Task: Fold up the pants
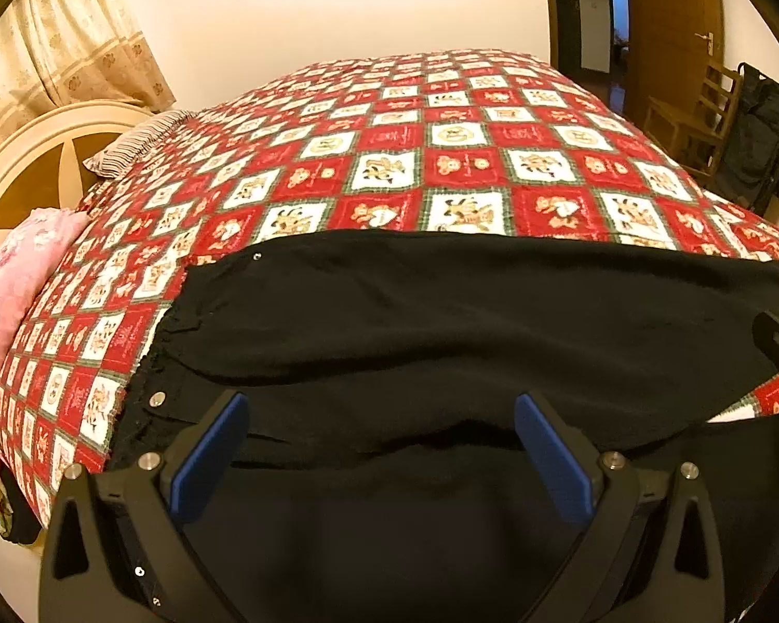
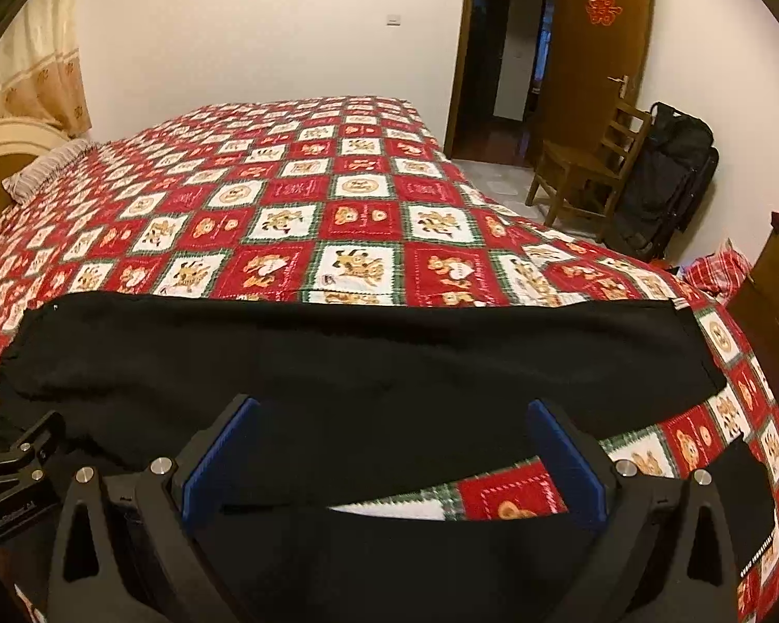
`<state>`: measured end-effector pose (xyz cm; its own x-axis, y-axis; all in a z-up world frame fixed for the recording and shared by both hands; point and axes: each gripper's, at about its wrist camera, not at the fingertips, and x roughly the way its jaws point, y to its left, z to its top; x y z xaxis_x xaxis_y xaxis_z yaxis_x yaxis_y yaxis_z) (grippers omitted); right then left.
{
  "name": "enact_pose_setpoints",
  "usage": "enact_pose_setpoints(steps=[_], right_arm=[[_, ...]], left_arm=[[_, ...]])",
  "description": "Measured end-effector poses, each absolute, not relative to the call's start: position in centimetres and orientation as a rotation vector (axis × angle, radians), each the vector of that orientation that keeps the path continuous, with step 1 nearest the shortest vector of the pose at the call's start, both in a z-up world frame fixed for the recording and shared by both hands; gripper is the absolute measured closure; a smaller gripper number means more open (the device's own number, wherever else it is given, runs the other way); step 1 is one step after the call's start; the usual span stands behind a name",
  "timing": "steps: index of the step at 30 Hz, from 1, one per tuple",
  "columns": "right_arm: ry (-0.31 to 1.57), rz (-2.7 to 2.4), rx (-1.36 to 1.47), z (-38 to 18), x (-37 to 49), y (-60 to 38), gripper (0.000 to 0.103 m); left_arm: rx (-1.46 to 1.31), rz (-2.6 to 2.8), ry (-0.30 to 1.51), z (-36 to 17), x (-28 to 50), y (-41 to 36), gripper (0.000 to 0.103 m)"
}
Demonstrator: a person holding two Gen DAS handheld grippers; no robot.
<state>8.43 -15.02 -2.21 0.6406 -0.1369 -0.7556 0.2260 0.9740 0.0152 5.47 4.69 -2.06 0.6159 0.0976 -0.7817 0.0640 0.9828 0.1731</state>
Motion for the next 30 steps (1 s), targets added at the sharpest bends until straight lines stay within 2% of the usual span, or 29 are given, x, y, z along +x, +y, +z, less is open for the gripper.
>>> enact_pose_setpoints(steps=[30], right_arm=[[0.981,-0.069,0.058,-6.0,18.1,-12.6,0.001]], left_arm=[[0.142,0.125,0.965,-4.5,12.4,9.8,0.0]])
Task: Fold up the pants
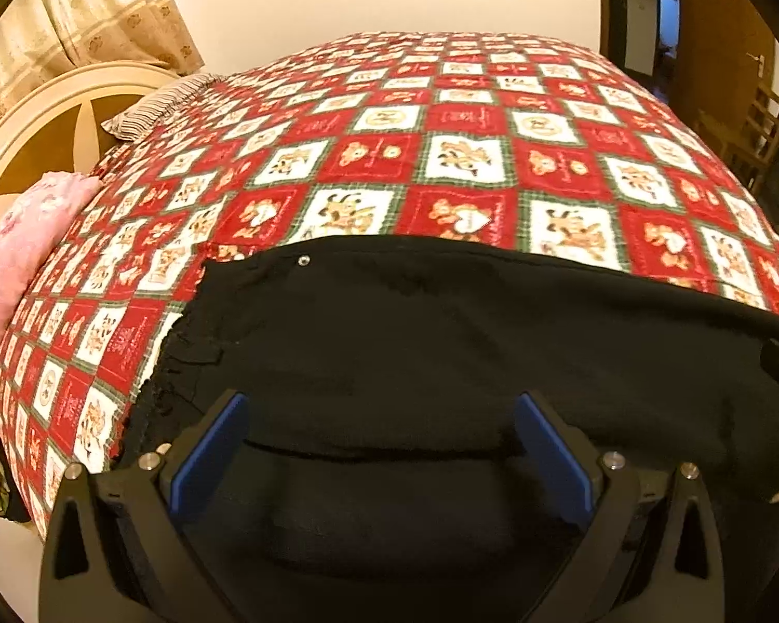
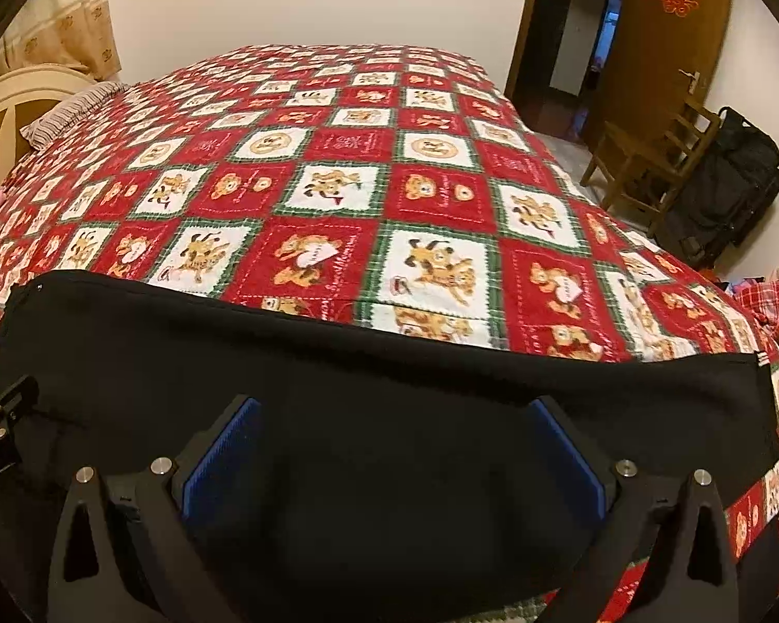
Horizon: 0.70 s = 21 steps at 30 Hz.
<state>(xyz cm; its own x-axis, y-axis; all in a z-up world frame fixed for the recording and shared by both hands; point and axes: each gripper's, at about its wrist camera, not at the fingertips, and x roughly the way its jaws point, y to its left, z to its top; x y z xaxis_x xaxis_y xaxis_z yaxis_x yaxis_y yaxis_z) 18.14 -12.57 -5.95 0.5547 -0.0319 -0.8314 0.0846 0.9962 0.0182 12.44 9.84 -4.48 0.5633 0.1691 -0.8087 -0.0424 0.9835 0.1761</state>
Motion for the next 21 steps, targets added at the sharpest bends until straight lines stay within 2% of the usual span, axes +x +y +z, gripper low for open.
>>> enact_pose_setpoints(steps=[7,9,11,19,21], right_arm=[[0.967,0.035,-0.007,-6.6,19.9,-10.9,0.002],[0.969,0.08,-0.027,-6.8,20.7,-10.2,0.006],[0.99,0.13,-0.046,-7.1,21.6,-9.4,0.016],[1.056,0.262,-0.061,-9.0,24.5,-6.8,0.017],[1.079,0.281,-0.063,-9.7,25.1,-6.3,0.022]], left_arm=[[0.123,0.155,0.986,-5.2,13.3,11.5,0.0],[0.11,0.154,1.0,-5.6,13.6,11.9,0.0],[0.109,0.161,1.011,-6.1,13.9,12.2,0.0],[0.076,0.169,1.063,-7.7,15.1,13.1,0.0],[0.074,0.173,1.068,-7.9,15.2,13.2,0.0]])
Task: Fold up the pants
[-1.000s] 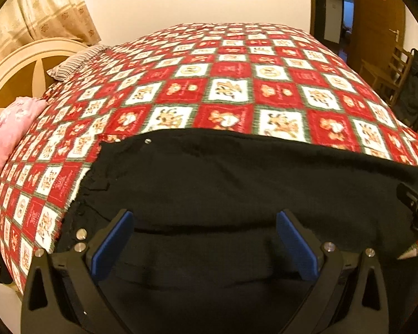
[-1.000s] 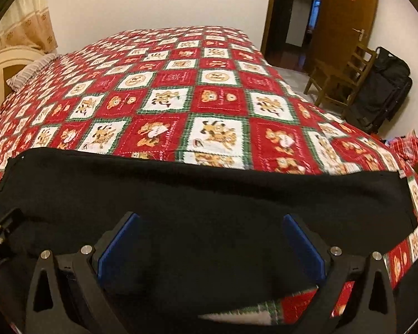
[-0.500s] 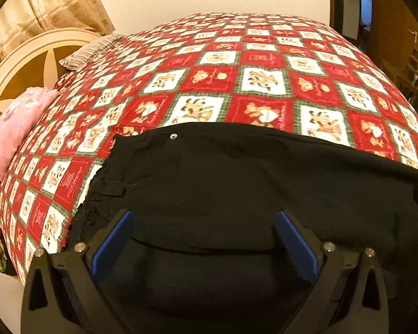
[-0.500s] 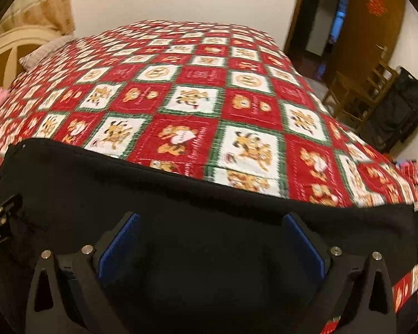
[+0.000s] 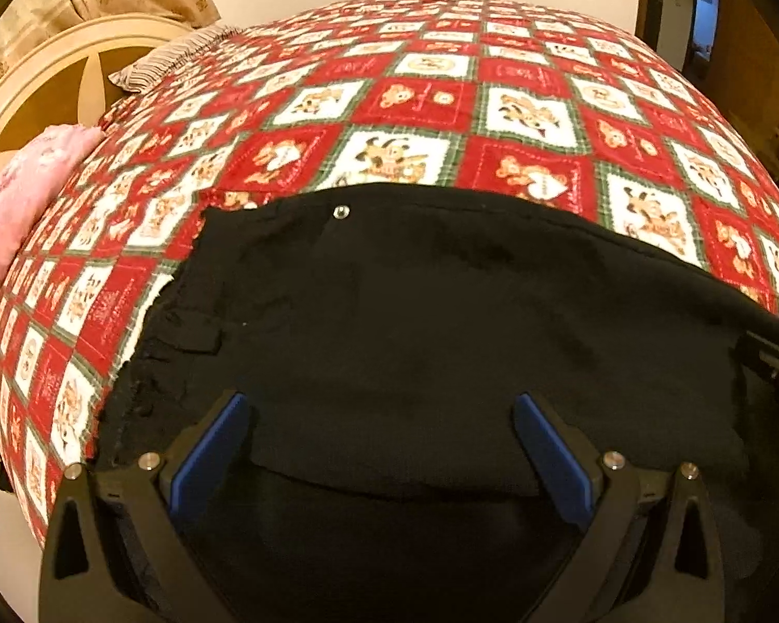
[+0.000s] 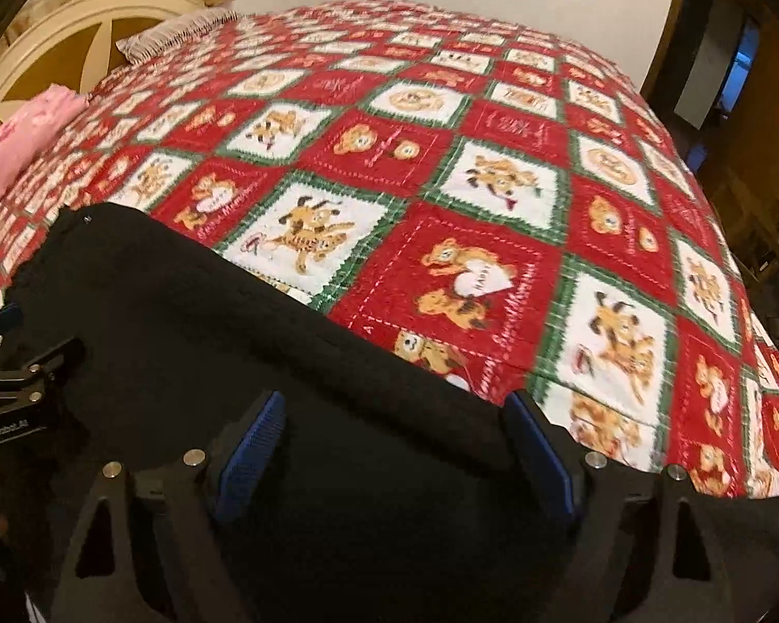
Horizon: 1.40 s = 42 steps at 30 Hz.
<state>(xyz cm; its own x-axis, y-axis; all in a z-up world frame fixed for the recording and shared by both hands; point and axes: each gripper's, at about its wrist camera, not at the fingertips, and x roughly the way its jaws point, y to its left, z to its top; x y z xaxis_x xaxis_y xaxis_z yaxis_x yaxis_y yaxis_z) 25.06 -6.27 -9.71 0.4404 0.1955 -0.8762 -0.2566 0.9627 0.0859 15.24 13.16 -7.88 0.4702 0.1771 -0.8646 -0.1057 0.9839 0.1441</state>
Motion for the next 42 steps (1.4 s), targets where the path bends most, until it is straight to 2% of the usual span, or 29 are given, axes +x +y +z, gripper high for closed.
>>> enact_pose_setpoints(steps=[1,3,5,6,7,8,10,17,25,40,42], right_arm=[[1.081,0.286,-0.075,-9.9,25.1,-6.0,0.024],[1.047,0.315,-0.11,-9.8,24.9,-5.4,0.034],[1.032,0.359,-0.134,-9.6,24.5,-4.8,0.058],[1.027,0.366,-0.159,-9.5,24.2,-4.4,0.065],[1.025,0.367,-0.177,-9.4,24.1,-4.1,0.079],[1.023,0.359,-0.196,-9.1,23.8,-3.9,0.09],[1.006,0.358,-0.186,-8.3,23.2,-3.9,0.094],[0.868,0.415,-0.105,-4.3,17.0,-5.0,0.095],[0.822,0.415,-0.179,-6.2,12.4,-3.2,0.095],[0.733,0.41,-0.339,-7.5,9.7,-1.9,0.095],[0.733,0.414,-0.326,-7.4,9.7,-2.1,0.095]], left_arm=[[0.076,0.176,1.068,-7.9,15.2,13.2,0.0],[0.081,0.175,1.069,-8.0,15.3,13.1,0.0],[0.08,0.173,1.069,-8.1,15.3,13.2,0.0],[0.077,0.172,1.069,-8.0,15.2,13.2,0.0],[0.076,0.172,1.069,-8.0,15.2,13.3,0.0],[0.074,0.172,1.068,-7.9,15.1,13.3,0.0],[0.07,0.169,1.061,-7.5,14.8,13.6,0.0],[0.003,0.141,1.031,-5.1,13.8,15.6,0.0],[-0.113,0.019,1.078,-2.3,15.3,17.0,0.0],[-0.075,0.153,1.41,-6.9,21.6,12.9,0.0],[-0.076,0.172,1.441,-7.8,21.7,12.7,0.006]])
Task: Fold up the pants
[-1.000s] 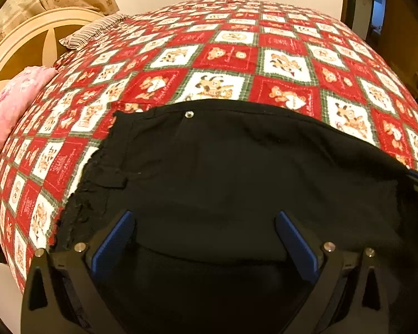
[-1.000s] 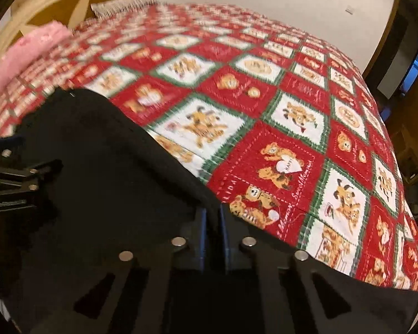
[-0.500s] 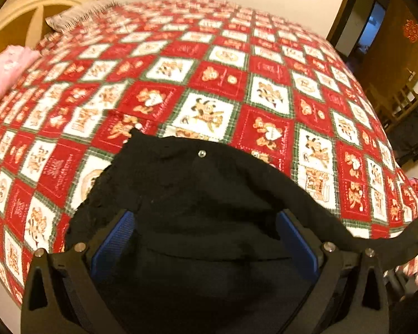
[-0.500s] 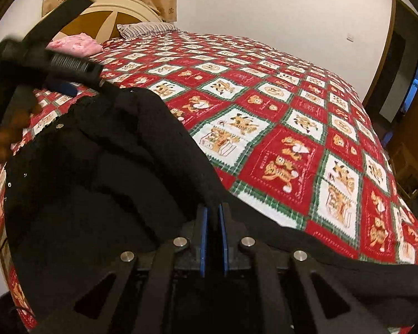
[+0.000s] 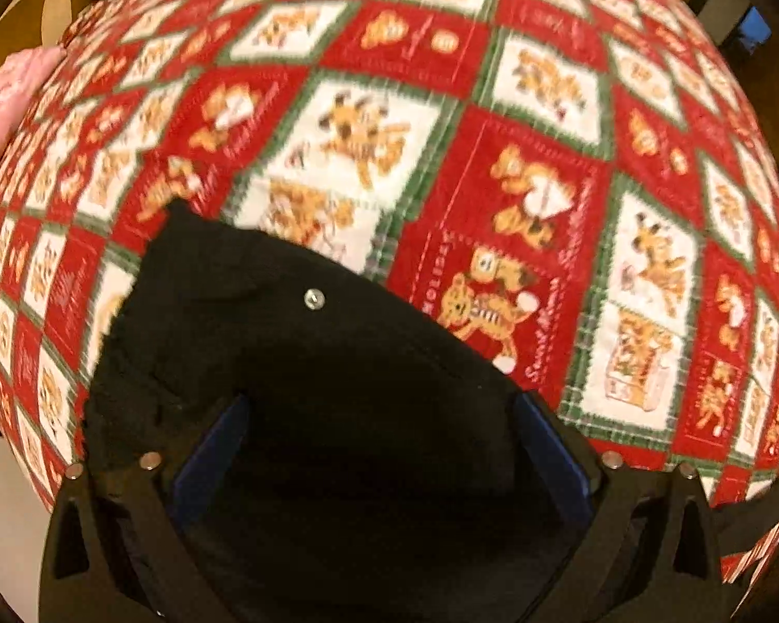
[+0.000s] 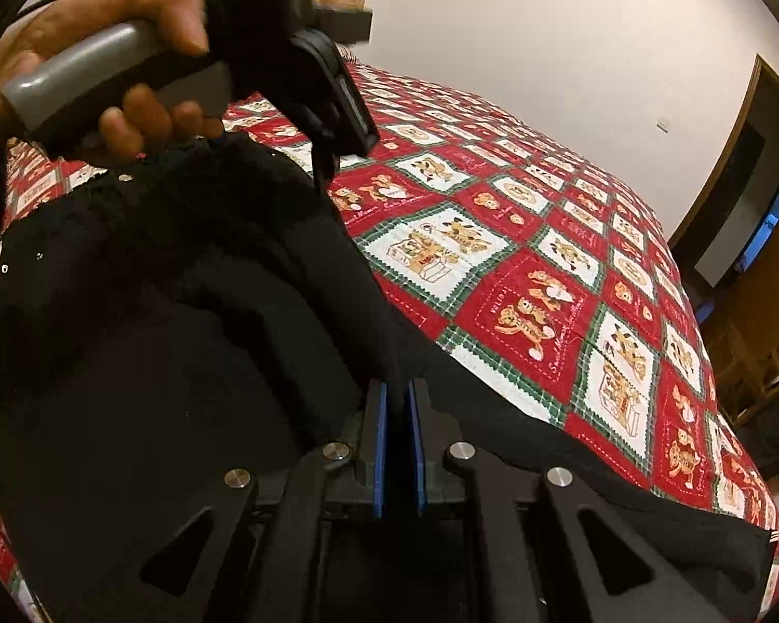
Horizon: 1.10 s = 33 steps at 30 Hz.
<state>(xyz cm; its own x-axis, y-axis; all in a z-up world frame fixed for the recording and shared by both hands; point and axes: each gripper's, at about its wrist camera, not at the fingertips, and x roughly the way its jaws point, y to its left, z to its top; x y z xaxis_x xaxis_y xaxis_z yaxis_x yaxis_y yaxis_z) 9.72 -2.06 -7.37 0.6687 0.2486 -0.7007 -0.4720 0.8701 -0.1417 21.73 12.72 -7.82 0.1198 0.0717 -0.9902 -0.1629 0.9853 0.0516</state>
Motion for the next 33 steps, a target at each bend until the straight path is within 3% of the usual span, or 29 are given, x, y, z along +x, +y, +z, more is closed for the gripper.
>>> enact_pose_setpoints(steps=[3,5,11,17,24,25,27,28,29,33], right_arm=[[0.728,0.417,-0.318,-7.1,9.6,-2.2,0.095],[0.725,0.417,-0.299,-6.8,9.4,-2.5,0.097],[0.721,0.422,-0.237,-5.5,9.2,-3.1,0.1],[0.718,0.425,-0.216,-4.6,8.4,-3.5,0.1],[0.768,0.467,0.115,-3.7,9.9,-8.1,0.098],[0.79,0.486,0.155,-3.8,10.3,-8.6,0.092],[0.814,0.552,0.199,-3.9,10.7,-8.9,0.069],[0.806,0.571,0.199,-3.8,10.7,-8.9,0.048],[0.793,0.579,0.189,-3.7,10.5,-8.8,0.034],[0.769,0.599,0.055,-3.7,10.7,-7.1,0.031]], left_arm=[[-0.067,0.185,1.419,-8.3,21.4,13.0,0.023],[-0.124,0.172,1.365,-7.9,20.6,14.0,0.041],[-0.355,0.084,1.243,-6.6,17.4,17.8,0.078],[-0.357,0.045,1.074,-3.2,12.5,18.3,0.082],[-0.442,-0.048,0.806,0.5,7.3,19.1,0.082],[-0.447,-0.055,0.768,0.6,6.3,19.3,0.082],[-0.449,-0.064,0.731,0.2,5.9,19.2,0.082],[-0.449,-0.066,0.719,-0.1,5.3,19.3,0.082],[-0.452,-0.068,0.714,-0.2,5.1,19.3,0.082],[-0.507,-0.092,0.694,-0.4,4.4,20.3,0.082]])
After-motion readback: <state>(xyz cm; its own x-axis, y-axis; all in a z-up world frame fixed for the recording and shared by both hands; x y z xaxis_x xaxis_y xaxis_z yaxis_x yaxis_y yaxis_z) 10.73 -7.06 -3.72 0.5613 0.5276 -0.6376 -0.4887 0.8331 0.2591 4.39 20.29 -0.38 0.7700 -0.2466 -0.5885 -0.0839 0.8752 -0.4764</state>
